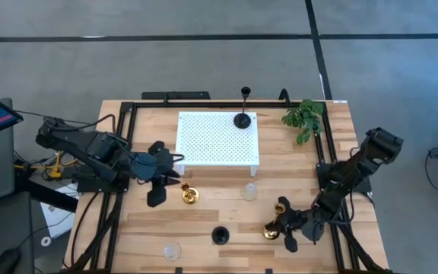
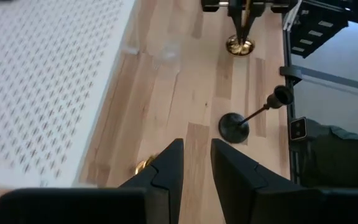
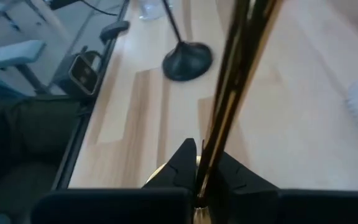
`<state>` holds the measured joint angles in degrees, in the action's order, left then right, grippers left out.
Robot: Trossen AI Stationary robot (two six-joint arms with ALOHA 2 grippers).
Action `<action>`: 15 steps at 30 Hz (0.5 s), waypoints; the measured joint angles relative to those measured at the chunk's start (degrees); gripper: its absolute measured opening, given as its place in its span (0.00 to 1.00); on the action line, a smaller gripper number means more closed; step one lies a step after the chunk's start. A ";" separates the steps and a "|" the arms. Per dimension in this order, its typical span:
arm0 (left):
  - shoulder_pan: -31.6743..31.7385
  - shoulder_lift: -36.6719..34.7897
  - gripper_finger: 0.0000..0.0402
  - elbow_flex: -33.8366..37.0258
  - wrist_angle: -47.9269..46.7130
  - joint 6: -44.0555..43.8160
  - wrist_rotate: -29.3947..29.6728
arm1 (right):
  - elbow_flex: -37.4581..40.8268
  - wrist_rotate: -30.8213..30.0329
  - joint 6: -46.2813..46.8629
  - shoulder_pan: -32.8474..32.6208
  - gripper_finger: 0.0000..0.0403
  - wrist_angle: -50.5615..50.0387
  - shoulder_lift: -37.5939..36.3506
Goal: Pick & Place candle stick holders
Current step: Put the right golden candle holder on the shelf
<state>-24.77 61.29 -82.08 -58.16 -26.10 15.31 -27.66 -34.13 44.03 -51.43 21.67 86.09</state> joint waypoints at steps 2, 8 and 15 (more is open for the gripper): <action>0.02 1.29 0.20 0.00 2.01 2.79 0.10 | -2.80 -0.01 -0.63 0.72 0.01 -5.87 -2.52; 0.25 4.62 0.20 0.00 2.92 15.89 -0.31 | -12.49 -0.01 -7.04 5.29 0.00 -25.04 -6.79; 3.38 -0.02 0.17 0.02 2.91 24.59 -0.30 | -17.98 3.59 -16.64 13.53 0.00 -30.32 -8.12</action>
<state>-21.39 61.28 -82.06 -55.25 -1.51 15.02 -45.64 -30.54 27.39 -37.90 -8.64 77.97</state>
